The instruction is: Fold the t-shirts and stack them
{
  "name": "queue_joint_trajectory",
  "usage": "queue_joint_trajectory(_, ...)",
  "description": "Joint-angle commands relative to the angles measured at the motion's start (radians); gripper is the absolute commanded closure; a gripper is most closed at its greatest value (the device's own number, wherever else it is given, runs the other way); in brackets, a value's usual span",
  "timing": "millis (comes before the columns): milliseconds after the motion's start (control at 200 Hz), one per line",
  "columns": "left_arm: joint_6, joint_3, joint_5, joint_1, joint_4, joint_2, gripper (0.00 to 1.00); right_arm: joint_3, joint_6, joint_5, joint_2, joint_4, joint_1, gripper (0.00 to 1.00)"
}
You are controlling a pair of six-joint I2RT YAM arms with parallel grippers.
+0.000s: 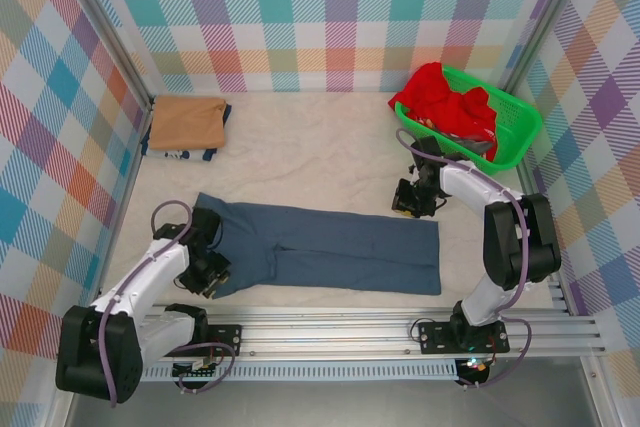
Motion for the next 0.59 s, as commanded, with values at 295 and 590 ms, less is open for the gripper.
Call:
queue_joint_trajectory(295, -0.071, -0.005, -0.049, -0.052, -0.027, 0.053, 0.66, 0.008, 0.005, -0.012, -0.007, -0.001, 0.007, 0.79)
queue_joint_trajectory(590, -0.082, -0.017, -0.089, -0.055, 0.094, 0.152, 0.9, 0.02, 0.001, -0.011, -0.004, -0.012, 0.007, 0.79)
